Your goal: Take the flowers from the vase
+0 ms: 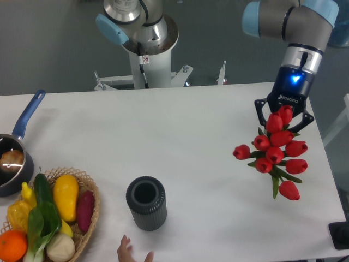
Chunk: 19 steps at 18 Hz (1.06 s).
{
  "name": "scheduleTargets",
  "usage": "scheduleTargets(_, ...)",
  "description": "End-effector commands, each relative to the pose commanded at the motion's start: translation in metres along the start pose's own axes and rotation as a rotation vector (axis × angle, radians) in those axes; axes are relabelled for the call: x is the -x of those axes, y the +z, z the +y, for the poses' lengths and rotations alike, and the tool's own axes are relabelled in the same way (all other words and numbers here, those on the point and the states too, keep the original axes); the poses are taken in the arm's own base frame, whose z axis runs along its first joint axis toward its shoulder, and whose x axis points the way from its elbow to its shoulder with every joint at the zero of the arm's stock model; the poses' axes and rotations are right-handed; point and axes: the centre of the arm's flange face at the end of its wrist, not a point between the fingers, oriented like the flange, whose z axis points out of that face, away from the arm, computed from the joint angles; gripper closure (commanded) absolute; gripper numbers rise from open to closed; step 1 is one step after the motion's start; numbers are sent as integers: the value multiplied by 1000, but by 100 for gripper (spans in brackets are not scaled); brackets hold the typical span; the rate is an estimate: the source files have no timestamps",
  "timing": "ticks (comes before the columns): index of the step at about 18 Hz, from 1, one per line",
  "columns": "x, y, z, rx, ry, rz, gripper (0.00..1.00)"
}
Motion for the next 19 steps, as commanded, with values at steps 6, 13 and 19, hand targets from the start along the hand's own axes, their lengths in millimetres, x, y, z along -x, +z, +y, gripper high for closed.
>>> scheduleTargets(6,13,-7,23,206,104,3,100)
scheduleTargets(13,22,-19,31,389,223,2,100)
scheduleTargets(19,35,-25,31,535,239,47,100)
